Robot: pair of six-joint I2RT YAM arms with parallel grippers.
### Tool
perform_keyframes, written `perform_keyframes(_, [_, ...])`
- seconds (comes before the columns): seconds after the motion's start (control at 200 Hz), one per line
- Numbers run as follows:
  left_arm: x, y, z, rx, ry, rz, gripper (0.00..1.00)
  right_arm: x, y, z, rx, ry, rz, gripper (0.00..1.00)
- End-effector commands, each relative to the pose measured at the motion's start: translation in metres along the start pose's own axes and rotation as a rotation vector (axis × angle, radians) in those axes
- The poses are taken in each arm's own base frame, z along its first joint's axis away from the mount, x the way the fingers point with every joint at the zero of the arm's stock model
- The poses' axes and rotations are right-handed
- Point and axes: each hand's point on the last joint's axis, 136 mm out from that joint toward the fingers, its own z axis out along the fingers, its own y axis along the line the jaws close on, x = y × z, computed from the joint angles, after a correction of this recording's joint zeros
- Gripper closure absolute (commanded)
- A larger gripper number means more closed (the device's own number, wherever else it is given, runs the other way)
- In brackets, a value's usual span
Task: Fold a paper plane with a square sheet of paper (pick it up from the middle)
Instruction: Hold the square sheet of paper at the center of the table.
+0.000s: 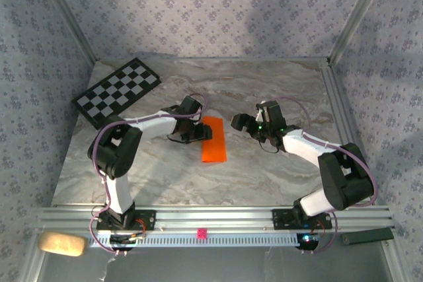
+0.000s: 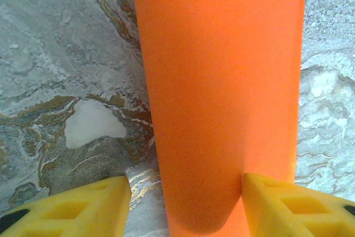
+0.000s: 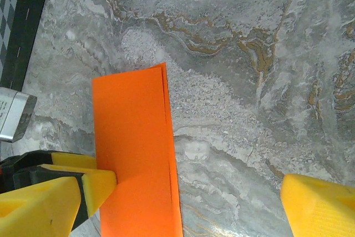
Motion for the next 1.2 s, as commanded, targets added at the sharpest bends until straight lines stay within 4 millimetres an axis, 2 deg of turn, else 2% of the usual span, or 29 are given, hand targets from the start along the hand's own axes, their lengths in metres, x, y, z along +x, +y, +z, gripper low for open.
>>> perform_keyframes(0.0, [0.004,0.009,0.007,-0.021,0.031,-0.025,0.43,-0.003,0.002,0.001,0.016,-0.001,-0.016,0.05])
perform_keyframes(0.195, [0.008,0.013,0.014,-0.05,0.069,-0.031,0.41,-0.004,0.0,0.0,0.03,-0.001,-0.014,0.04])
perform_keyframes(0.335, [0.01,0.024,0.015,-0.11,0.084,-0.039,0.41,-0.003,-0.001,0.0,0.036,0.001,-0.012,0.04])
perform_keyframes(0.665, [0.015,0.032,0.021,-0.154,0.123,-0.036,0.41,-0.003,-0.004,-0.002,0.055,0.0,-0.009,0.04])
perform_keyframes(1.194, [0.021,0.05,0.03,-0.322,0.156,-0.043,0.41,-0.002,-0.014,-0.005,0.088,-0.004,0.005,0.03])
